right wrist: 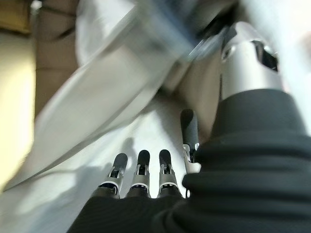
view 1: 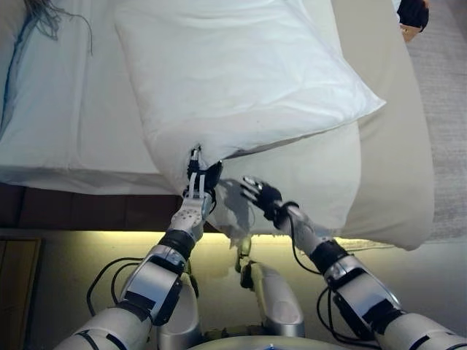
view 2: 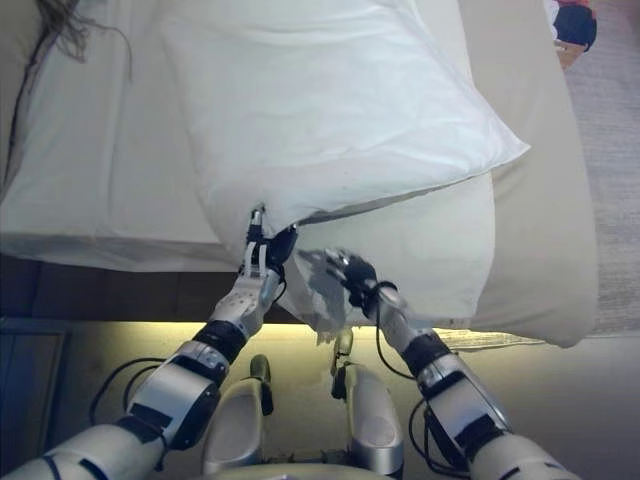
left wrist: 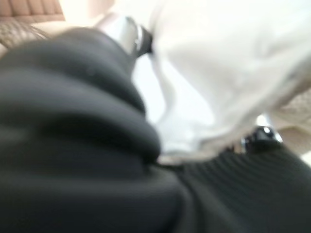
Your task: Make the bed neatly
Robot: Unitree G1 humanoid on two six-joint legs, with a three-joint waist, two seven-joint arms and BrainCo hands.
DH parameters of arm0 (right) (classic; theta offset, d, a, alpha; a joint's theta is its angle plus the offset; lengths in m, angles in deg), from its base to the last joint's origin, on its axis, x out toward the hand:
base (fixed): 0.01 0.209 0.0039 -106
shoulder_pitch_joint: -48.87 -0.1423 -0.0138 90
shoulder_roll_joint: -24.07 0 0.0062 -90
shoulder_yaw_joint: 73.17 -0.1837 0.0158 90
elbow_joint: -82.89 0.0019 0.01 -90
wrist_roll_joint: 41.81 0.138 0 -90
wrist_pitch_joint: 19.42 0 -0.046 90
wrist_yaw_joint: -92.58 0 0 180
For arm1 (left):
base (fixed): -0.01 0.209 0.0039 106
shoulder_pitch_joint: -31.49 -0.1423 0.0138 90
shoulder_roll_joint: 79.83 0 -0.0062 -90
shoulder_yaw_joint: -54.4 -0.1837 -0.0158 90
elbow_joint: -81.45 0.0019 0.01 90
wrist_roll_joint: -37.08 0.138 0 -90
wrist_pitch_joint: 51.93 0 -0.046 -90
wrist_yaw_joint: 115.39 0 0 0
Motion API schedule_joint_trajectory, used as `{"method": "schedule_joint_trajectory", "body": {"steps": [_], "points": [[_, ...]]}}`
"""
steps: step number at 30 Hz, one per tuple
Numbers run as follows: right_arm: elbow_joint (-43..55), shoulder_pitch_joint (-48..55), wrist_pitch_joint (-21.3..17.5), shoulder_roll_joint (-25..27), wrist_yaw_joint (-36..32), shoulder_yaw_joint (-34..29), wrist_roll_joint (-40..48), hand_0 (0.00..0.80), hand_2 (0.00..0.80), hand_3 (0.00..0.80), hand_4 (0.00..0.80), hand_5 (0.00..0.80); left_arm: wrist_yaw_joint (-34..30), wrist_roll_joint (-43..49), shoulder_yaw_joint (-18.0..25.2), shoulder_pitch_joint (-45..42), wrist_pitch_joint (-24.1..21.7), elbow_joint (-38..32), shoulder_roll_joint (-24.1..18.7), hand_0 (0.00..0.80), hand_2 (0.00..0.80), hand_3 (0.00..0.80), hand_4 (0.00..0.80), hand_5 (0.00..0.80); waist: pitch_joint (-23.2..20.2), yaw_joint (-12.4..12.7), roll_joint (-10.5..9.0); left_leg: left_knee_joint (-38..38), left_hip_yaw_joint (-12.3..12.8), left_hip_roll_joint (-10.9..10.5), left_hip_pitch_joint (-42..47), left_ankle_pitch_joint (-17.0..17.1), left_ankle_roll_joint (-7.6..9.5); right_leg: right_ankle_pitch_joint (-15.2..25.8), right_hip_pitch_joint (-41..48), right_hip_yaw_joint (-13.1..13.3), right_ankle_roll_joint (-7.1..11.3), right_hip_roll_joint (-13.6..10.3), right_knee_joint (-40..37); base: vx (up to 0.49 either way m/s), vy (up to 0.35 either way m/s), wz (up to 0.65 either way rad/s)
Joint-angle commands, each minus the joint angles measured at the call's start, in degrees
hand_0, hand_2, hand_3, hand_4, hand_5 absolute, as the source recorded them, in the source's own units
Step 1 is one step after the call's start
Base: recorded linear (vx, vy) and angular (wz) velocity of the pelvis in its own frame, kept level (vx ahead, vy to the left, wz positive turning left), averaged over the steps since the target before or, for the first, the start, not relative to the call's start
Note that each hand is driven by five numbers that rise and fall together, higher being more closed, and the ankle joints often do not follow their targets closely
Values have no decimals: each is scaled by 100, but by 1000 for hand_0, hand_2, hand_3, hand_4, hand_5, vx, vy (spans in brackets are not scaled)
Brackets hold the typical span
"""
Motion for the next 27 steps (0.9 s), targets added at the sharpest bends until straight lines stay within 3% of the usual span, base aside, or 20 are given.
{"method": "schedule_joint_trajectory", "body": {"steps": [1, 6, 13, 17, 22, 27], "points": [[-264, 338, -65, 66, -613, -307, -256, 0, 0, 0, 0, 0, -785, 142, 461, -16, 37, -1217, -212, 800, 800, 800, 800, 800, -538, 278, 189, -368, -177, -146, 201, 291, -15, -914, 783, -121, 359, -140, 319, 48, 74, 9], [-647, 842, 55, 75, -869, -535, -375, 0, 0, 0, 0, 0, -725, 451, 822, -482, -2, -1819, -212, 800, 800, 800, 800, 800, -957, 412, 356, -751, -230, -202, 685, 322, -8, -970, 1288, -269, 409, -155, 100, 104, 84, 9], [-826, 1343, 78, -38, -963, -856, -546, 0, 0, 0, 0, 0, -457, 740, 1429, -1214, -526, -2556, -197, 800, 800, 800, 800, 800, -1533, 643, 502, -1059, -364, -302, 1180, 347, 19, -967, 1844, -410, 422, -136, -151, 110, 75, 9], [-881, 1598, 33, -31, -1106, -1107, -634, 0, 0, 0, 0, 0, -331, 893, 2067, -1739, -632, -2549, -341, 800, 800, 800, 800, 800, -1697, 823, 533, -1129, -477, -348, 1370, 318, 37, -1019, 2088, -502, 398, -113, -218, 88, 36, 14], [-938, 1835, -15, 3, -1210, -1382, -691, 0, 0, 0, 0, 0, -136, 856, 3048, -2495, -639, -2089, -680, 800, 800, 800, 800, 800, -1759, 1055, 581, -1216, -635, -386, 1558, 278, 53, -1106, 2330, -605, 362, -88, -298, 48, 33, 16], [-1133, 1874, -2, 90, -1230, -1542, -731, 0, 0, 0, 0, 0, -543, 333, 3983, -3129, -276, -884, -1194, 800, 800, 800, 800, 800, -1820, 1189, 667, -1383, -716, -417, 1576, 404, 56, -1050, 2393, -724, 368, -113, -448, -7, 79, 14]]}}
